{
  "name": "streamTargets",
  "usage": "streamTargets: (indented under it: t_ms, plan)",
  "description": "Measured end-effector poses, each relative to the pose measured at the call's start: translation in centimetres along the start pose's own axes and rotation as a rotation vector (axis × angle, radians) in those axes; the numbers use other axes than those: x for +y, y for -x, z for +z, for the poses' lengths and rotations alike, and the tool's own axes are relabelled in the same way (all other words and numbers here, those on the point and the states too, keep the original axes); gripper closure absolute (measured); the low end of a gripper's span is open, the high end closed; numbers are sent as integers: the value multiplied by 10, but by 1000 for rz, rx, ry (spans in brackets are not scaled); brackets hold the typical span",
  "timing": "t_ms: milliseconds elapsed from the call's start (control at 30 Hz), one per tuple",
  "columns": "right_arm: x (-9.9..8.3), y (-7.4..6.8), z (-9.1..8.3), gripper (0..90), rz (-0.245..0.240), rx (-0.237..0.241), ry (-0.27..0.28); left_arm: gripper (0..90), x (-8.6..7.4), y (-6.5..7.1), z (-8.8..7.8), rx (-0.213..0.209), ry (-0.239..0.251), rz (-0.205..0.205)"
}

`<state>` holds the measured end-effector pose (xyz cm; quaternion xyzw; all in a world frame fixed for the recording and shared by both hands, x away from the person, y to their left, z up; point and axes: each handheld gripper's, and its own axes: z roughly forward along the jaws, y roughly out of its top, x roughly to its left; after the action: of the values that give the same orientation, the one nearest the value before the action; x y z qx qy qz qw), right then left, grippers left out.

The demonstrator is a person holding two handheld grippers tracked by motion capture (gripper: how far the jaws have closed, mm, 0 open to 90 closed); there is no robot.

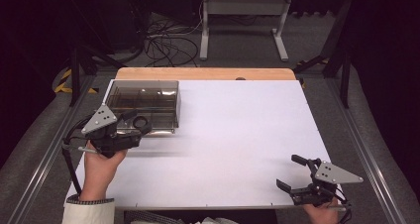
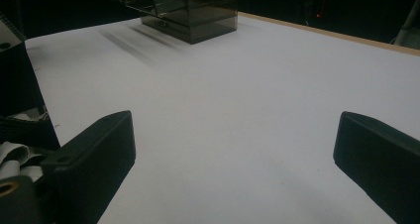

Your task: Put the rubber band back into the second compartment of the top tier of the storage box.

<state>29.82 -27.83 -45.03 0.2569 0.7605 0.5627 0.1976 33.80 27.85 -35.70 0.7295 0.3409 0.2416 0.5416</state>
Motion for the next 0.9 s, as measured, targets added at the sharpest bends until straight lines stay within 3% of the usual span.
streamTargets:
  t_ms: [167,433,800,900]
  plan:
    - [0,1,0,34,-5,2,-1,190,-5,4,-4,-46,13,-2]
    - [0,1,0,34,-4,4,-2,152,-20,9,-9,-56,7,24]
    - [0,0,1,34,-7,5,-7,117,-52,16,-18,-104,13,36]
    - [0,0,2,34,-6,8,-10,110,-61,17,-18,-100,8,49]
